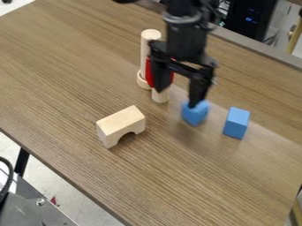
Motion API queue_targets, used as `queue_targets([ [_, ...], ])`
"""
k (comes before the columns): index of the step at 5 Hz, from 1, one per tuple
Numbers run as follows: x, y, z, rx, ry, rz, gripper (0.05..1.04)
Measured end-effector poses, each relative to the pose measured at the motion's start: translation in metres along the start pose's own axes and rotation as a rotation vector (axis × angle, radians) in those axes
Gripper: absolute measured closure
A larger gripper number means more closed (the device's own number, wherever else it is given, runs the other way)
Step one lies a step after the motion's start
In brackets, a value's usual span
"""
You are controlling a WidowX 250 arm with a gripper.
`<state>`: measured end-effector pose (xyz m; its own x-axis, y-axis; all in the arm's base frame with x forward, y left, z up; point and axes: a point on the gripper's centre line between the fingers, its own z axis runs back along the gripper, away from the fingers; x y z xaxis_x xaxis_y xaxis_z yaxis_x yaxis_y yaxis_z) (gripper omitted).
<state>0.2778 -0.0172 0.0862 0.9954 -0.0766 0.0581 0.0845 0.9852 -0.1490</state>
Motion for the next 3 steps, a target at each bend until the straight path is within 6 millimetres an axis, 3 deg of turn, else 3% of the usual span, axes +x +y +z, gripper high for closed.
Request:
queue_targets([
  [1, -0.02, 0.022, 0.009, -0.013, -0.01, -0.044, 0.085],
  [3, -0.065, 0.038, 0.01, 0.038, -0.031, -0.208, 0.085],
])
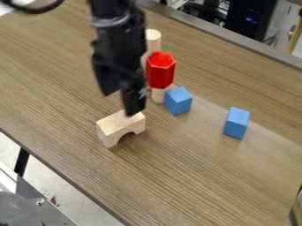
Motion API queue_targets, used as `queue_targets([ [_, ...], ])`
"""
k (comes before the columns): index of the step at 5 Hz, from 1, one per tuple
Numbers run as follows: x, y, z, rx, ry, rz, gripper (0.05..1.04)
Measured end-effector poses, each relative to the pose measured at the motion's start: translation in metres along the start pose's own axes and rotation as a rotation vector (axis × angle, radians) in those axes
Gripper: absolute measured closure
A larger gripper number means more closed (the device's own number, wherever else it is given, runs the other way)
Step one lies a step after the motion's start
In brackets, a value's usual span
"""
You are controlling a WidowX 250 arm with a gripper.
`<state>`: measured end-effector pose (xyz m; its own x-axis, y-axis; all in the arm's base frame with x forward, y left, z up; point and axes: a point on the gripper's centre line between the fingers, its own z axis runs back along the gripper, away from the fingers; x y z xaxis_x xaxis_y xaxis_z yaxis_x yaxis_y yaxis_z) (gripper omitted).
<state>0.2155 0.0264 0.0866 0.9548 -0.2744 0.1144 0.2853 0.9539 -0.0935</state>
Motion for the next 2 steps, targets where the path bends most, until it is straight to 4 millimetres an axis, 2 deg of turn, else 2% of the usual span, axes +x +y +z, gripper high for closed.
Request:
queue_targets([
  [2, -0.022, 0.003, -0.025, 0.079, -0.031, -0.259, 0.085],
])
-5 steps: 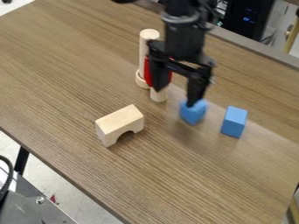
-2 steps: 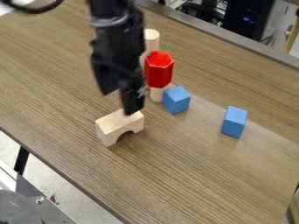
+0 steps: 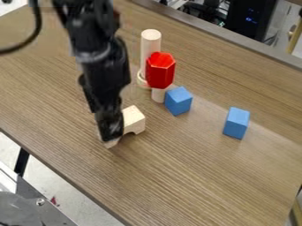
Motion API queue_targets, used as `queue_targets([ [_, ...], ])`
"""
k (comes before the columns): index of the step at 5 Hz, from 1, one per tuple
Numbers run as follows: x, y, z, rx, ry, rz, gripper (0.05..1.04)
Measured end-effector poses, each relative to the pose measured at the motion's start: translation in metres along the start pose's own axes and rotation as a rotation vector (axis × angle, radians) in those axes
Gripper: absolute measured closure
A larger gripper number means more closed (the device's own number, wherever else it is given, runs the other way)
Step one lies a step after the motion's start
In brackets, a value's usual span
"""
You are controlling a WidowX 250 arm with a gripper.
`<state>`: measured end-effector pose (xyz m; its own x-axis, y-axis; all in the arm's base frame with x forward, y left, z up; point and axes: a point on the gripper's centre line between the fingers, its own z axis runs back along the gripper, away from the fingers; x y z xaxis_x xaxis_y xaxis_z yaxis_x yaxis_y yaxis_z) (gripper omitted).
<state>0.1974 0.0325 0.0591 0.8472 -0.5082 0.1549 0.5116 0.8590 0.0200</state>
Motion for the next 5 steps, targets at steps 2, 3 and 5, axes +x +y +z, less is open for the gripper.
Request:
queue_targets([
  [2, 0.009, 0.002, -0.015, 0.009, -0.06, -0.049, 0.085],
  [3, 0.013, 0.003, -0.026, 0.01, -0.088, -0.03, 0.085],
  [5, 0.008, -0.001, -0.038, 0.003, -0.099, 0.041, 0.424],
])
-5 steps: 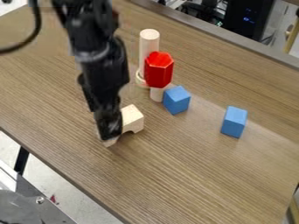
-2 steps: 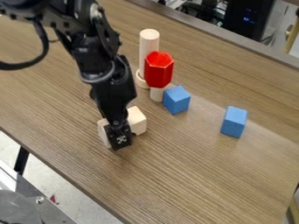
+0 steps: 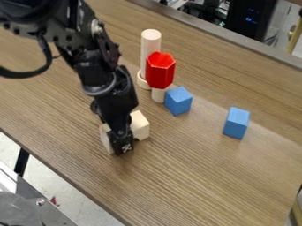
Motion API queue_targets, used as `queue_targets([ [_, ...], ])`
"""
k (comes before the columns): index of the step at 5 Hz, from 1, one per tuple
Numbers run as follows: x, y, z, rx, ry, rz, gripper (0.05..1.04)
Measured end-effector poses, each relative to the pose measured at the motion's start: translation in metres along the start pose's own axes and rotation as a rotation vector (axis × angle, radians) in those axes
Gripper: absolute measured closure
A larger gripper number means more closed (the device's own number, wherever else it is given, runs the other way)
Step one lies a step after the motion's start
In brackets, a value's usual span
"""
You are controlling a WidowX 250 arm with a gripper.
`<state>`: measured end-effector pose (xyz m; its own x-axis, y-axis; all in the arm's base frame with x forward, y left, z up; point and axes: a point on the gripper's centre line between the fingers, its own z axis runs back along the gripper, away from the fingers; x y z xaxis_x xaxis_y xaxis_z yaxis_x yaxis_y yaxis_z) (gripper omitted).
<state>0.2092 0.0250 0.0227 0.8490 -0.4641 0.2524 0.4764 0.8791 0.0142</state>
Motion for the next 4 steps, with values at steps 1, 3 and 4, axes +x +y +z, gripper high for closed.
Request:
queue_targets([
  [1, -0.001, -0.004, 0.0, -0.022, 0.005, 0.009, 0.488],
  [3, 0.009, -0.024, 0.036, -0.12, 0.001, 0.053, 0.488],
  [4, 0.028, -0.041, 0.05, -0.128, -0.005, 0.138, 0.488],
])
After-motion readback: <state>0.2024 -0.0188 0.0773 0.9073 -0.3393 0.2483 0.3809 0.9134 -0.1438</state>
